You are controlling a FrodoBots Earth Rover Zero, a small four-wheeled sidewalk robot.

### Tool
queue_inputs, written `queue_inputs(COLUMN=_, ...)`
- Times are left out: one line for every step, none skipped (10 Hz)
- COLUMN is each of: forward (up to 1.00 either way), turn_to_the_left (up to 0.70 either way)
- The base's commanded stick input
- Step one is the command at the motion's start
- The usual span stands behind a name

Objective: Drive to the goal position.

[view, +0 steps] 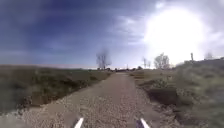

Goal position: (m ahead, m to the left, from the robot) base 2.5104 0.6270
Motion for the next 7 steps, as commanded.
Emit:
queue_inputs(forward=0.5, turn_to_the_left=-0.49)
queue_inputs(forward=0.5, turn_to_the_left=-0.4)
queue_inputs(forward=0.5, turn_to_the_left=-0.18)
queue_inputs(forward=0.5, turn_to_the_left=0.0)
queue_inputs(forward=0.5, turn_to_the_left=0.0)
queue_inputs(forward=0.5, turn_to_the_left=0.0)
queue_inputs(forward=0.5, turn_to_the_left=0.0)
